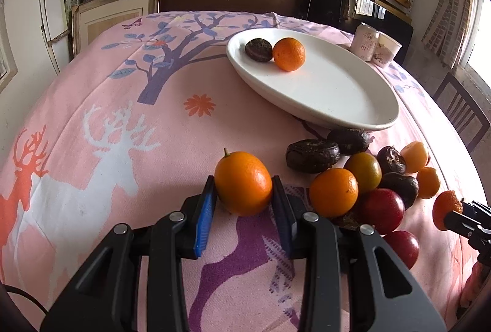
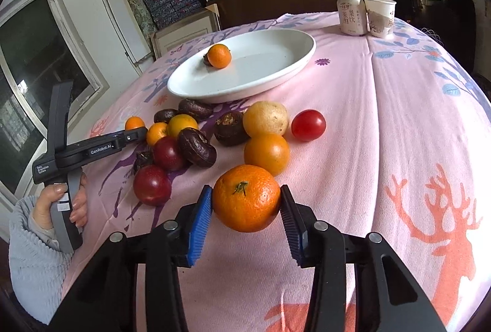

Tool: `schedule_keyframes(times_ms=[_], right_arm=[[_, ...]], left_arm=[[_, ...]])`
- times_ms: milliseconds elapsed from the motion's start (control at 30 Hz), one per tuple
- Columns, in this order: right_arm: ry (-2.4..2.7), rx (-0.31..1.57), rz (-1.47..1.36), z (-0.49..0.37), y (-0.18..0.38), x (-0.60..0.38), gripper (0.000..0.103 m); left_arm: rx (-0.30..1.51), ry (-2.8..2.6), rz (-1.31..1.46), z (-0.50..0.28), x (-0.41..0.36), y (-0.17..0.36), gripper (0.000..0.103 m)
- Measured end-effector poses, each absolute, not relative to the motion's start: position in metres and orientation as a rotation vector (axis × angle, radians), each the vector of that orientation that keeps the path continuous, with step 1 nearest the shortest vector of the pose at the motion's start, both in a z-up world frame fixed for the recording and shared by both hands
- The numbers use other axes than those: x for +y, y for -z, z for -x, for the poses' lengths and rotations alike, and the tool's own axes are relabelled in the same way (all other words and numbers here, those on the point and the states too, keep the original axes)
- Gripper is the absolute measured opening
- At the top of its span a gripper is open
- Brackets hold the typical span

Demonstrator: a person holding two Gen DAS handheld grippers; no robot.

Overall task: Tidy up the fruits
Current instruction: 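Lower both held fruits onto the white plate and open both tools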

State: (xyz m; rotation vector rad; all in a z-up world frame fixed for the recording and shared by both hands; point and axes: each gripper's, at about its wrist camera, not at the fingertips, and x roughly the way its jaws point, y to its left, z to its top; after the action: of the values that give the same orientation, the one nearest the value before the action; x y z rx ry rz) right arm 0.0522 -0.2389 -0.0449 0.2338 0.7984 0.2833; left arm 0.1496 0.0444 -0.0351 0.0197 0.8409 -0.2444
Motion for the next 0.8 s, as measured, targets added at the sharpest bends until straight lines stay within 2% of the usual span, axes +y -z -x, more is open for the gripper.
schedule_keyframes(times_ms=[133,333,500,733,767,800], right_arm=[[-0.315,0.739,-0.283,-0.062,0.019,-0.247,0.044],[-0.293,0.652,-0.3,-0.123,-0.042,-0.243,0.044],[-0.254,0.673,-0.351,-0.178,-0.017,-0.228,0.044],[-0.235,0.765,-0.292,-0.208,0.013,-0.21,0.045],[-0.236,0.779,-0.285,-0.211,0.016,-0.209,0.046],[-0.227,0.79,-0.283,-0.213,0.02,-0.209,0.055]], left_arm=[[0.789,0.285,0.033,-0.154,0.036,0.007,0.035],[0.743,0.307,0.026,-0.189,-0.002,-0.021,0.035],[0.785,0.315,-0.004,-0.216,-0.026,-0.001,0.035],[0.833,0.3,-0.034,-0.238,-0.03,0.021,0.035],[0.833,0.297,-0.037,-0.24,-0.031,0.023,0.036],[0.823,0.295,-0.04,-0.24,-0.032,0.024,0.038]])
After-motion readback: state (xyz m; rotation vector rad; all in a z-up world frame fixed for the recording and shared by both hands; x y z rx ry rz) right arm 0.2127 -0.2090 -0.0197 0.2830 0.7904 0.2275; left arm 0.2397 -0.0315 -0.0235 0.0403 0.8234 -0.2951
